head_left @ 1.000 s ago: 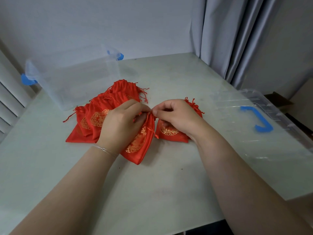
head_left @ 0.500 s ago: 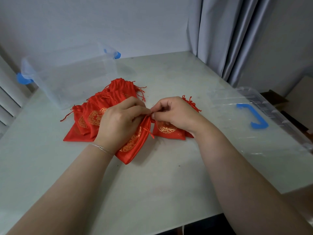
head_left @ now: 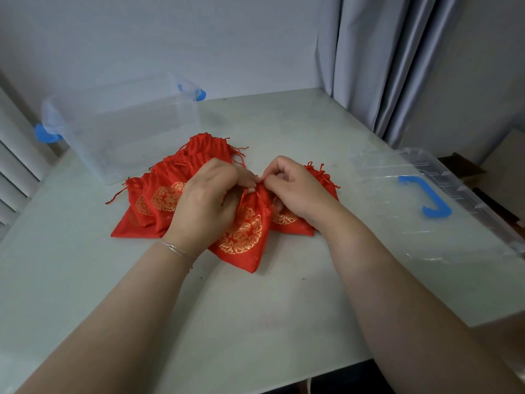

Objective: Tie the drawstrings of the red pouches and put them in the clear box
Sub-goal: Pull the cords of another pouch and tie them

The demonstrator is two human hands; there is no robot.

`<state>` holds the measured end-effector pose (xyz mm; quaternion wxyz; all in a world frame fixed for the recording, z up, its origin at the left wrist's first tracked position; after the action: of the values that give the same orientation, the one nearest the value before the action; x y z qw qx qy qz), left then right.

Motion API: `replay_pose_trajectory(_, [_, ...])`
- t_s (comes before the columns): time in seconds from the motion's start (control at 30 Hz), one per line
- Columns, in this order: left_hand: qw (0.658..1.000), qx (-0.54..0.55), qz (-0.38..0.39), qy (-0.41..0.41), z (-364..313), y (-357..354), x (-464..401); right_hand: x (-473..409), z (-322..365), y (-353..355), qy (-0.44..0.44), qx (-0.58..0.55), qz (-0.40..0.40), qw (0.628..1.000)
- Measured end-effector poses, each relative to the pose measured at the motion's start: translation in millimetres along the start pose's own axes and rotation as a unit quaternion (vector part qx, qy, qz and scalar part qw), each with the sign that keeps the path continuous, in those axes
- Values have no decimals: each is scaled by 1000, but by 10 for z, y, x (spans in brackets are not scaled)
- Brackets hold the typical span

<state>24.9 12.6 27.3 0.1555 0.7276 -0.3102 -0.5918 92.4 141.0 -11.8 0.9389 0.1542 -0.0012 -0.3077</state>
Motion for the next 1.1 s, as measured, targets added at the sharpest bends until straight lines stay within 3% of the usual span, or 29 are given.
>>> replay_pose_trajectory(0.13, [1000,0,3,15,18,-1,10,-11,-26,-100,-44,-231,44,971])
replay_pose_trajectory(0.23, [1000,5,2,15,-4,-8,19,-3,-19,-194,-53,-282,65,956])
replay_pose_trajectory(0.43, [992,84,-50,82,62,55,11,9,-15,-75,-8,-122,52,991])
replay_pose_trajectory(0.67, [938,258,13,229,197,-43,16,-12,4,-7,29,68,9,997])
replay_pose_trajectory(0.87, [847,333,2,413,398,-151,130,9,52,-132,61,21,23,998])
replay_pose_trajectory(1.1, [839,249,88,476,535,-182,259,64,60,-228,104,52,1,993])
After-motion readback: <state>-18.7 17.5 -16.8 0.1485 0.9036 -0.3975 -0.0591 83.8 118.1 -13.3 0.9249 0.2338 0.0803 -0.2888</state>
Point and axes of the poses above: each hand's wrist, its own x-axis away from the middle knuckle, its own y-axis out of the back of the hand, z = x × y, the point moved 6 cm from there along -x, towards the middle knuckle, and after that the axes turned 1 degree about -x, right-handed, at the moved point
